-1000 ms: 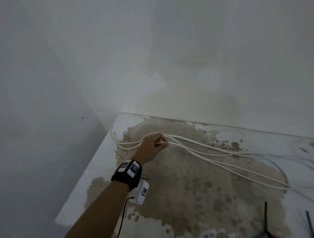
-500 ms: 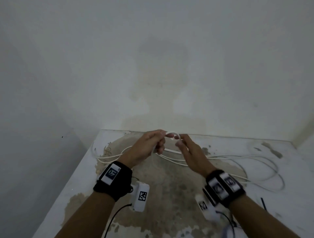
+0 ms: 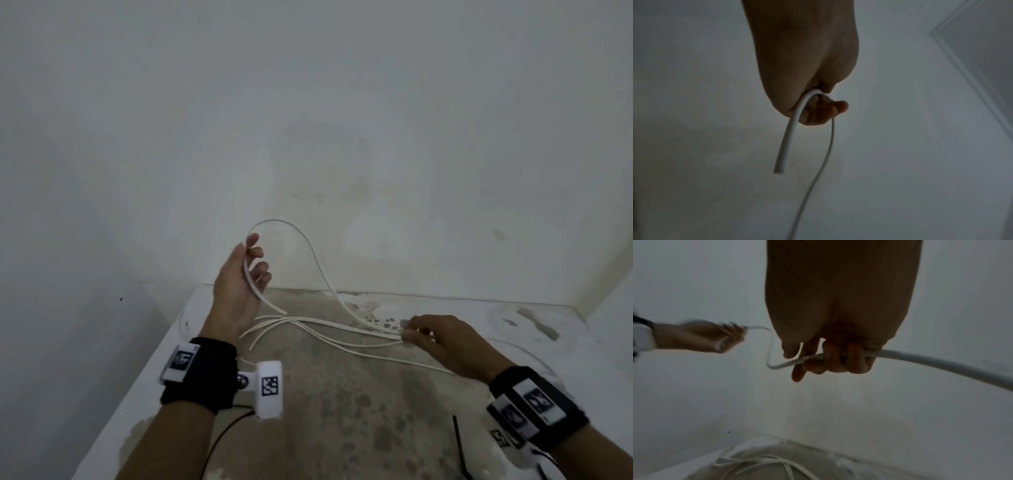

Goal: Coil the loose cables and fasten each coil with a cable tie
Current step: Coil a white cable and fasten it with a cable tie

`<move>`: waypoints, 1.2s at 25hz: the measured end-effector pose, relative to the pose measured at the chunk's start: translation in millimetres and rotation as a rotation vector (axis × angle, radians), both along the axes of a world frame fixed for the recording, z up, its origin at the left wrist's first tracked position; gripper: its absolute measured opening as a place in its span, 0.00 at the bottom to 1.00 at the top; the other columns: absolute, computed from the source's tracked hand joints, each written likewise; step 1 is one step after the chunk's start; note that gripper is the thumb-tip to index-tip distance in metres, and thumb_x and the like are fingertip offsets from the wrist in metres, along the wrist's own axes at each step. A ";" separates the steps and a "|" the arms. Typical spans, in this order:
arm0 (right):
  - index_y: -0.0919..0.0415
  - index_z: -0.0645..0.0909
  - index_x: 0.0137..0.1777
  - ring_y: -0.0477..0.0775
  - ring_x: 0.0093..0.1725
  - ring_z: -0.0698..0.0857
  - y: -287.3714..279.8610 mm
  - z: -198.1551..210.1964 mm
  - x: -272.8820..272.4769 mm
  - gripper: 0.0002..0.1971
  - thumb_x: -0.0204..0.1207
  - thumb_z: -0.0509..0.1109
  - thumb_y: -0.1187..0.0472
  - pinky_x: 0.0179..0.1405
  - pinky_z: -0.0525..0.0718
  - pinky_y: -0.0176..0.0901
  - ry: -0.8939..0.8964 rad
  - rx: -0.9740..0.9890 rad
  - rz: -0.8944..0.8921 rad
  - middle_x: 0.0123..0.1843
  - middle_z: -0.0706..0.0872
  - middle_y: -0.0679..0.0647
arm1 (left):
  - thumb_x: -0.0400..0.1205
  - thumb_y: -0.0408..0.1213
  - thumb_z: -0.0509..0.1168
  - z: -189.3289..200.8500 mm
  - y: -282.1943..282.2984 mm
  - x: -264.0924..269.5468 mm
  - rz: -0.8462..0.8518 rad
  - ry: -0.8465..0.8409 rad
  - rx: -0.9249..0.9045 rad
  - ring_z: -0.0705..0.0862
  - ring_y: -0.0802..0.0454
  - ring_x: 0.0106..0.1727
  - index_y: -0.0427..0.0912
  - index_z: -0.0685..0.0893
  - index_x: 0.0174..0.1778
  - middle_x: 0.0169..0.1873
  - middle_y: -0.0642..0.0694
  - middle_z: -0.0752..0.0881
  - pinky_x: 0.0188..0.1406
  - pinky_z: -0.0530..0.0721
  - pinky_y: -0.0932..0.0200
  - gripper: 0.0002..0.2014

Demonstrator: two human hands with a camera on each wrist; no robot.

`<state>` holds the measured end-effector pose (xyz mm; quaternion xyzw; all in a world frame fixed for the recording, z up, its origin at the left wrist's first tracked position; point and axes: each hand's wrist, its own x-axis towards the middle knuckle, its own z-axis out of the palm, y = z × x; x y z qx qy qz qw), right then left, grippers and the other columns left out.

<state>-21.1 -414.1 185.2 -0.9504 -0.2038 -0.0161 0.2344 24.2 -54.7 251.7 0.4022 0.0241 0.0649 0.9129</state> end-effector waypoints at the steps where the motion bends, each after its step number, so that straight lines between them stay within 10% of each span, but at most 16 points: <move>1: 0.41 0.85 0.50 0.39 0.38 0.82 10.6 16.4 -7.8 0.21 0.81 0.56 0.32 0.38 0.80 0.43 -0.035 -0.080 0.073 0.42 0.86 0.39 | 0.90 0.42 0.51 -2.4 -14.7 -0.4 -0.032 0.012 0.040 0.81 0.60 0.26 0.44 0.83 0.56 0.32 0.54 0.84 0.25 0.80 0.68 0.15; 7: 0.44 0.89 0.55 0.40 0.34 0.79 52.4 113.1 -24.6 0.08 0.81 0.69 0.52 0.33 0.76 0.37 -0.196 0.070 0.309 0.39 0.83 0.41 | 0.91 0.40 0.50 -2.1 -90.4 -17.5 -0.327 -0.102 0.527 0.91 0.45 0.39 0.37 0.82 0.59 0.35 0.45 0.90 0.42 0.90 0.54 0.17; 10: 0.48 0.90 0.54 0.45 0.34 0.81 42.8 130.0 -5.8 0.07 0.83 0.70 0.53 0.33 0.75 0.37 -0.262 0.235 0.151 0.42 0.87 0.42 | 0.91 0.39 0.50 3.3 -104.1 -31.4 -0.502 -0.149 0.654 0.80 0.50 0.21 0.37 0.85 0.59 0.29 0.44 0.82 0.22 0.79 0.60 0.18; 15: 0.46 0.89 0.54 0.40 0.34 0.78 29.4 105.3 17.8 0.09 0.86 0.66 0.53 0.39 0.72 0.36 -0.148 0.364 -0.053 0.44 0.89 0.45 | 0.86 0.45 0.53 12.2 -104.9 -39.5 -0.702 0.041 0.209 0.51 0.60 0.18 0.36 0.88 0.55 0.19 0.53 0.61 0.16 0.49 0.65 0.21; 24: 0.62 0.81 0.45 0.48 0.24 0.60 64.2 55.2 2.8 0.20 0.91 0.55 0.51 0.23 0.60 0.42 0.088 1.024 -0.228 0.25 0.63 0.47 | 0.89 0.45 0.51 0.5 -120.6 -47.4 -0.513 0.085 0.216 0.66 0.59 0.18 0.35 0.83 0.55 0.20 0.53 0.64 0.19 0.66 0.66 0.20; 27: 0.60 0.79 0.43 0.46 0.23 0.61 64.3 47.6 7.1 0.20 0.91 0.56 0.49 0.23 0.60 0.42 0.135 1.050 -0.288 0.25 0.63 0.44 | 0.90 0.44 0.49 -0.6 -124.6 -54.5 -0.509 0.064 0.188 0.70 0.57 0.19 0.36 0.79 0.50 0.19 0.53 0.65 0.24 0.77 0.63 0.18; 30: 0.60 0.82 0.43 0.46 0.24 0.66 66.6 41.4 2.1 0.23 0.90 0.55 0.45 0.23 0.65 0.39 0.238 0.949 -0.275 0.26 0.68 0.46 | 0.88 0.43 0.51 4.1 -122.4 -58.5 -0.608 0.036 0.047 0.61 0.61 0.19 0.35 0.80 0.61 0.23 0.52 0.63 0.17 0.64 0.67 0.18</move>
